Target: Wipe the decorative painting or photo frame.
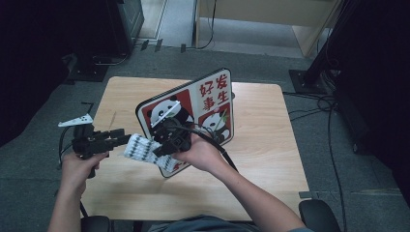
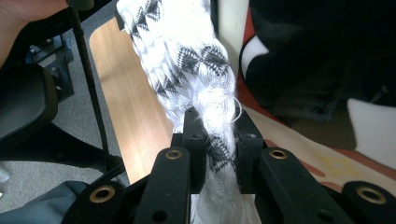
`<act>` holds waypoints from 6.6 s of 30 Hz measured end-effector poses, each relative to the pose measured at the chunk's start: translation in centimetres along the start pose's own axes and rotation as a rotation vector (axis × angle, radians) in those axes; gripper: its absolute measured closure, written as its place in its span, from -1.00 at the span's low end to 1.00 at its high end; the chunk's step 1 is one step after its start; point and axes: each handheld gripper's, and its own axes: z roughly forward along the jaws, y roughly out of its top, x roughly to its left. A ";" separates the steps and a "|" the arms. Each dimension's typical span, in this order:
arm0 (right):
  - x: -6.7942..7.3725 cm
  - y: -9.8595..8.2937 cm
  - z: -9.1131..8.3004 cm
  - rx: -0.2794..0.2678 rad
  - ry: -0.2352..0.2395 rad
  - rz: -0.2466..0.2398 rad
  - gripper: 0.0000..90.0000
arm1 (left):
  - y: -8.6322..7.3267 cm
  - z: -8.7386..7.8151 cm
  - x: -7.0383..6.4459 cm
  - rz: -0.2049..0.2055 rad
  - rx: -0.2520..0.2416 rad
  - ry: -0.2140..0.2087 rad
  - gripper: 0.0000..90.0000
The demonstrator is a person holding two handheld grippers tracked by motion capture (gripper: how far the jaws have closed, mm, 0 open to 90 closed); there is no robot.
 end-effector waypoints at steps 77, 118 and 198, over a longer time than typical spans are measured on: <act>-2.1 -7.8 7.8 0.023 0.031 -0.071 0.78 | 0.7 4.3 -4.3 0.086 0.075 -0.106 0.19; -3.5 -2.4 -8.8 -0.122 -0.039 -0.132 0.79 | 0.7 5.2 -4.4 0.078 0.078 -0.110 0.52; -5.2 8.0 -11.8 -0.334 -0.109 -0.077 0.39 | 0.6 5.4 -4.6 0.074 0.085 -0.090 0.69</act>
